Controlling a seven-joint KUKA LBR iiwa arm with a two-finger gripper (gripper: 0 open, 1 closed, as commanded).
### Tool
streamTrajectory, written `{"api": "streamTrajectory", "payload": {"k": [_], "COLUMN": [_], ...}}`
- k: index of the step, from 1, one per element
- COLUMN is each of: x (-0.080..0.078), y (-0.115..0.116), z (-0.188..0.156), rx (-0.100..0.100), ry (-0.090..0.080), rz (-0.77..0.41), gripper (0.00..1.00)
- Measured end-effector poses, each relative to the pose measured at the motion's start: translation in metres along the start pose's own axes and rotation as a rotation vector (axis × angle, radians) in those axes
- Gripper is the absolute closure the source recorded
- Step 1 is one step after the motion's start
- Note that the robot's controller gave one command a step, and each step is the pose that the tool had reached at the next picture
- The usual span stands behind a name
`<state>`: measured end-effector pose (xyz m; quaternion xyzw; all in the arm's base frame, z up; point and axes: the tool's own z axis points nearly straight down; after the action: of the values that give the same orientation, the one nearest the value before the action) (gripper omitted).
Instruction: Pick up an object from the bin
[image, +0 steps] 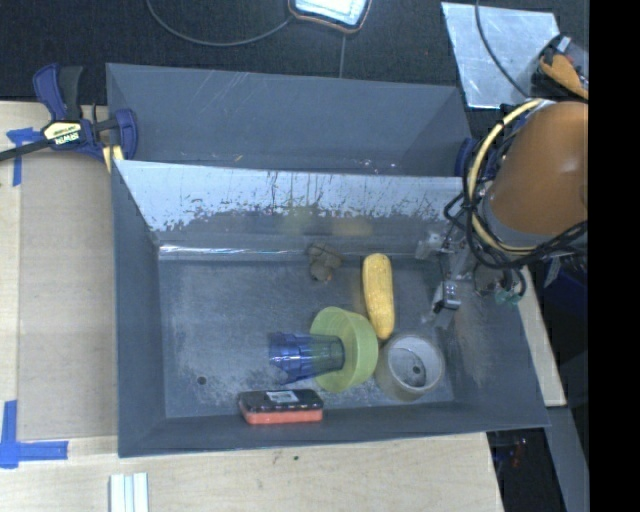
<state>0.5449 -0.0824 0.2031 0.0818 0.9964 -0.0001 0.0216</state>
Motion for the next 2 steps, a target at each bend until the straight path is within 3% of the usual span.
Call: {"api": "streamTrajectory", "payload": {"k": [1, 2], "x": [0.001, 0.013], "y": [0.000, -0.021], "z": [0.001, 0.013], "rx": [0.000, 0.000], "ry": [0.003, -0.001], "rz": [-0.001, 0.046], "gripper": [0.00, 0.00]}}
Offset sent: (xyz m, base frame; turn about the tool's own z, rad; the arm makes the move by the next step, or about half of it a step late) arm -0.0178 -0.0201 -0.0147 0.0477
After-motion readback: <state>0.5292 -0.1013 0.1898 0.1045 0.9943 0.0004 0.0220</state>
